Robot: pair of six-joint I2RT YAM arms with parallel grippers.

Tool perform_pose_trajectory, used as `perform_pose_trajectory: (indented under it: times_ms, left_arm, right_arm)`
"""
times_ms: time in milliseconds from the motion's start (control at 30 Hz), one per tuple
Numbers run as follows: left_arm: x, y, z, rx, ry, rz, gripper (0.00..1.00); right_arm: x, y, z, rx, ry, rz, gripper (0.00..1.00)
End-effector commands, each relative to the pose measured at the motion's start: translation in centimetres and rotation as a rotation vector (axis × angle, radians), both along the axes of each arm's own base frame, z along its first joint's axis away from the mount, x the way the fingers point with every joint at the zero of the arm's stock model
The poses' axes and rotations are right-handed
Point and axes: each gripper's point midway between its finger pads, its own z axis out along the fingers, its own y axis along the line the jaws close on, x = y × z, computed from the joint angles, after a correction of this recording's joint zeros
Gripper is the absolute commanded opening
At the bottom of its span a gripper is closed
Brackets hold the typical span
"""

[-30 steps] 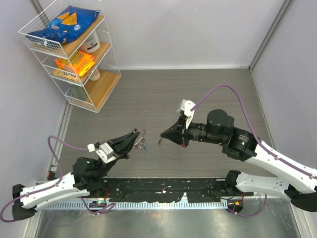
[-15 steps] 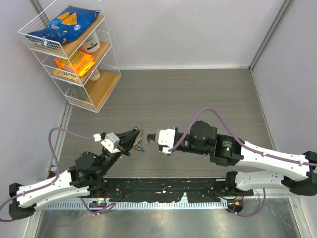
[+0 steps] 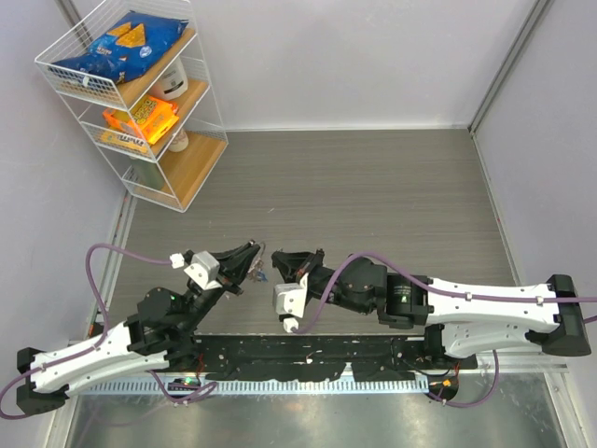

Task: Put the keys on the keyring

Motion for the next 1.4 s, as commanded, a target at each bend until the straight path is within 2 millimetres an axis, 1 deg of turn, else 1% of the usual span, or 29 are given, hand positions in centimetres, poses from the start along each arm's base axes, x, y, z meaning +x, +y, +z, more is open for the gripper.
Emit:
perform_pose_trajectory:
  times_ms: [0,167,233,367,467,500,567,700,900,1100,1133,1200,1267,1300,1333,1367]
  left_arm:
    - [-0.7,0.0,1.5,-0.064,-0.04,-0.041,0.0]
    - [-0.9,-0.2,1.5,-0.063,-0.047,-0.055,0.0]
    - [-0.9,-0.4,1.4,-0.059,-0.045,-0.057,0.0]
    - [-0.9,-0.5,1.5,-0.061,-0.042,-0.061,0.0]
    - [-0.9,-0.4,1.4,-0.059,-0.042,-0.058,0.0]
    - [-0.9,-0.3,1.4,-0.056,-0.049,-0.057,0.0]
    - [-1.0,-0.3,1.4,-0.056,-0.058,-0.063,0.0]
    - [-1.3,-0.4,1.4,-0.048,-0.095,-0.078,0.0]
    - [-1.6,-0.7,1.4,-0.046,-0.127,-0.096,0.0]
    - [-1.6,-0.6,1.4,-0.044,-0.141,-0.09,0.0]
    - [-1.6,-0.6,1.3,-0.044,-0.141,-0.09,0.0]
    - [-1.7,-0.4,1.5,-0.052,-0.145,-0.089,0.0]
    - [-1.8,-0.4,1.5,-0.054,-0.149,-0.096,0.0]
    - [-1.8,-0.5,1.5,-0.052,-0.15,-0.1,0.0]
    - [-1.9,-0.6,1.5,-0.052,-0.154,-0.105,0.0]
    - [-2.0,-0.7,1.5,-0.049,-0.157,-0.111,0.0]
  right_arm:
    - [0.8,-1.4,2.9,0.135,-0.034,-0.066,0.06]
    - [0.6,-2.4,1.8,0.152,0.015,-0.074,0.06]
    - [0.4,-2.5,2.0,0.164,0.022,-0.063,0.06]
    - [0.2,-1.9,2.2,0.155,0.009,-0.044,0.06]
    - [0.0,-1.5,2.9,0.142,-0.054,-0.036,0.06]
    - [0.0,-1.4,2.7,0.132,-0.066,-0.037,0.05]
    - [0.1,-1.2,3.0,0.116,-0.131,-0.04,0.06]
    - [-0.6,-0.5,3.0,0.1,-0.235,-0.01,0.06]
    - [-0.9,0.1,3.2,0.078,-0.321,0.0,0.06]
    - [-1.6,0.9,1.9,0.027,-0.378,0.022,0.06]
    - [-1.6,0.8,2.0,0.029,-0.387,0.021,0.05]
    - [-1.9,0.7,1.4,0.03,-0.411,0.023,0.06]
    - [-2.1,0.4,0.1,-0.005,-0.455,0.017,0.05]
    - [-2.4,0.3,0.5,0.002,-0.493,0.012,0.05]
    - [-2.5,0.3,-0.2,-0.016,-0.507,0.01,0.05]
    - [-2.6,0.2,0.1,-0.013,-0.532,0.003,0.05]
